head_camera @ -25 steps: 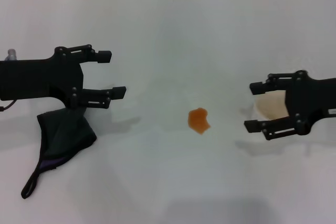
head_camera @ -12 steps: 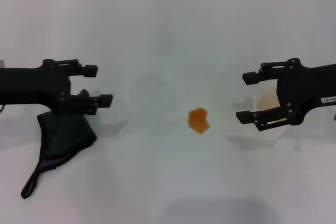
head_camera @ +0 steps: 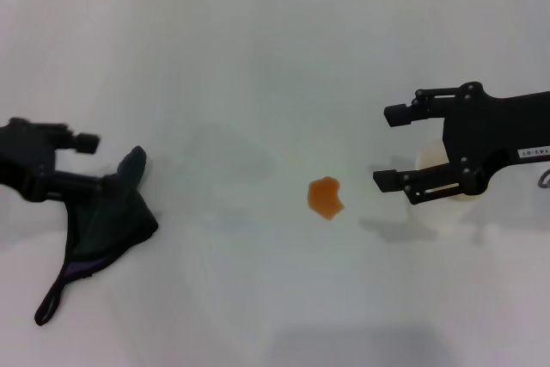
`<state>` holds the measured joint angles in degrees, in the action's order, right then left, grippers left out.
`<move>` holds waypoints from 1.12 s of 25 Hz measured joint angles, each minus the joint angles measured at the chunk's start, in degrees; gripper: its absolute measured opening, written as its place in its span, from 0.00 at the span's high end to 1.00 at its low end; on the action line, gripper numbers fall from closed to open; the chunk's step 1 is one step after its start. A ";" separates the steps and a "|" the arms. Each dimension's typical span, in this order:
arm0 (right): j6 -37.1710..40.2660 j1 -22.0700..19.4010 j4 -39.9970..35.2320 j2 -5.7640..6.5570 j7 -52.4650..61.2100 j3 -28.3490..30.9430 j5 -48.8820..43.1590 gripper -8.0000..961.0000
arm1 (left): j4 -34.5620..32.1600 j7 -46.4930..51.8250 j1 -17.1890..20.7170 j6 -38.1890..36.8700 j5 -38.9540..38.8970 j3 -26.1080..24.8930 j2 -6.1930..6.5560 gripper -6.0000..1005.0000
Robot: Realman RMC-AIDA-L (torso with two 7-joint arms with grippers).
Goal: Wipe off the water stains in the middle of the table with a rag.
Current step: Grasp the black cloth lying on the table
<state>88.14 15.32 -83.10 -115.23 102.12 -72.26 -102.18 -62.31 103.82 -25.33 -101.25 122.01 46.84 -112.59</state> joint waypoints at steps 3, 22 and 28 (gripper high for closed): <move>-0.71 -0.16 -0.15 0.00 0.01 -0.90 0.60 0.13 | -1.42 3.33 -0.73 -0.52 6.91 0.00 0.63 0.12; -2.12 -0.39 0.37 0.00 -0.80 -2.01 1.29 0.13 | 3.56 4.51 -6.62 4.57 20.24 -1.22 -1.01 0.12; -2.13 -0.45 0.47 0.00 -0.83 -2.12 1.29 0.13 | 5.20 3.71 -6.82 6.93 20.89 -1.12 -1.59 0.12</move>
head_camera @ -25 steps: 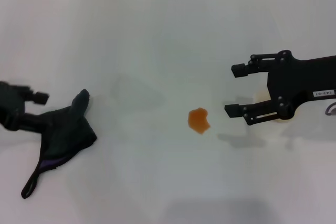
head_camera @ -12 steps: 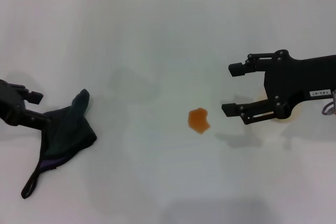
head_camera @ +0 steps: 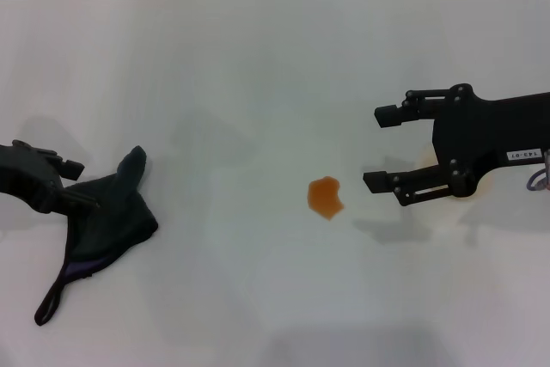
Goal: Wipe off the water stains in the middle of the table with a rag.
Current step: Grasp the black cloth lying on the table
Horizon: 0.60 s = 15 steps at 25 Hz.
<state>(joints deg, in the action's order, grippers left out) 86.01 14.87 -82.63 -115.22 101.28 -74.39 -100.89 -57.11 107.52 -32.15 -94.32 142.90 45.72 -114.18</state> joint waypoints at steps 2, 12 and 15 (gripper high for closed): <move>0.00 -0.01 0.02 0.00 0.00 -0.07 0.00 0.13 | 0.53 -0.19 -0.05 0.30 0.01 -0.01 -0.02 0.12; 0.02 -0.07 0.78 0.00 -0.62 -0.19 0.70 0.13 | 2.90 -1.50 -0.86 2.16 0.15 0.60 -1.00 0.12; 0.03 -0.11 0.91 0.00 -0.65 -0.27 0.70 0.13 | 3.60 -1.75 -0.89 2.61 0.18 0.92 -1.18 0.12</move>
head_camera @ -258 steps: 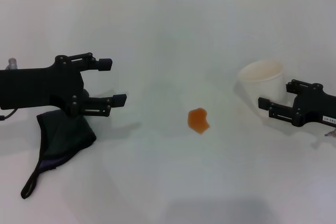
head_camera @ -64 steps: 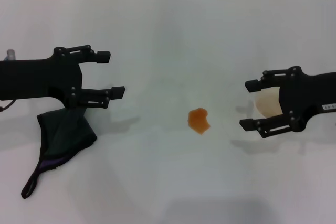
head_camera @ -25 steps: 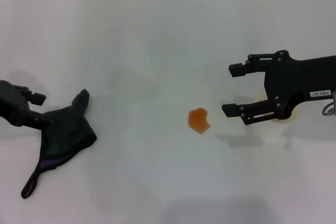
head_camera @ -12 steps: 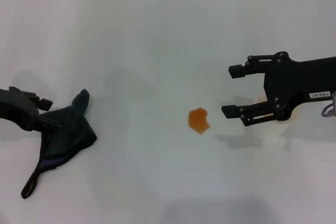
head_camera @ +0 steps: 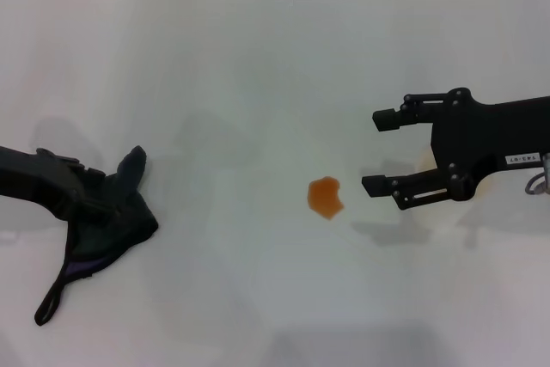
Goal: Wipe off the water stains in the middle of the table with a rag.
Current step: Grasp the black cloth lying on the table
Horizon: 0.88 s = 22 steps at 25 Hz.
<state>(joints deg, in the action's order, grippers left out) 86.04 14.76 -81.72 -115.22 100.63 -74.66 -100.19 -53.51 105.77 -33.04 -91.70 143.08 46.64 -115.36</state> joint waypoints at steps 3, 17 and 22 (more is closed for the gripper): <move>0.00 0.00 0.24 0.00 -0.01 -0.03 0.00 0.13 | 0.34 -0.14 0.00 0.33 0.01 0.02 -0.06 0.12; 0.01 -0.38 0.49 0.00 -0.79 -0.05 0.63 0.14 | 1.22 -0.30 0.52 1.26 0.59 0.03 -0.01 0.12; 0.06 -0.42 0.51 0.00 -0.83 -0.04 0.73 0.14 | 1.83 -0.58 0.45 1.54 0.88 0.03 -0.04 0.12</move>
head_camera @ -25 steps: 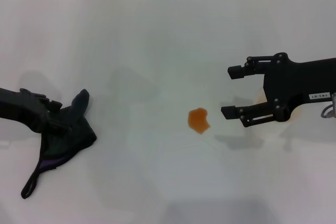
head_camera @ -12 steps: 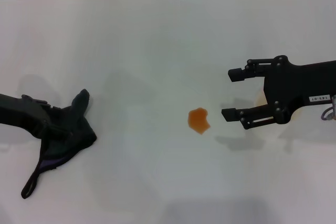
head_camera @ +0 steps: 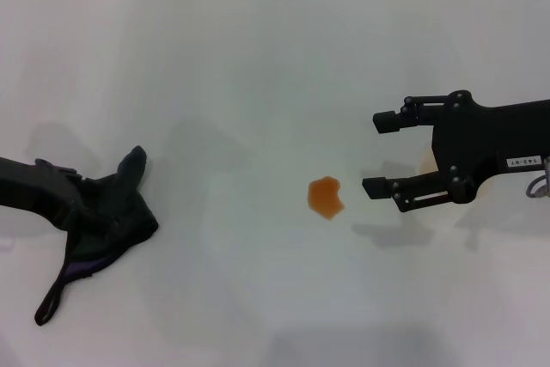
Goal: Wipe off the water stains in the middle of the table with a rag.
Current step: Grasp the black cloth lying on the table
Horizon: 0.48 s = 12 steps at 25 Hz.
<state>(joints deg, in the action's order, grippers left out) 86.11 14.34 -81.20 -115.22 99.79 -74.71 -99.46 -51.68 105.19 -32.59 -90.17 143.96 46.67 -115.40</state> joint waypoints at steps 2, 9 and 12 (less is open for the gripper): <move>0.01 -0.01 0.00 0.00 0.00 0.00 0.00 0.14 | 0.53 -0.24 -0.26 0.19 0.01 0.01 0.00 0.13; 0.03 -0.02 0.08 0.00 0.00 0.05 0.00 0.14 | 0.69 -0.58 -0.43 0.65 0.01 0.00 -0.15 0.13; 0.02 -0.02 0.09 0.00 0.00 0.12 0.00 0.14 | 0.70 -0.67 -0.47 0.64 0.01 0.01 -0.12 0.13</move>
<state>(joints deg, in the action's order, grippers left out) 86.13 14.32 -81.12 -115.22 99.79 -74.59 -99.46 -50.97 104.51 -33.06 -89.52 143.97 46.67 -115.52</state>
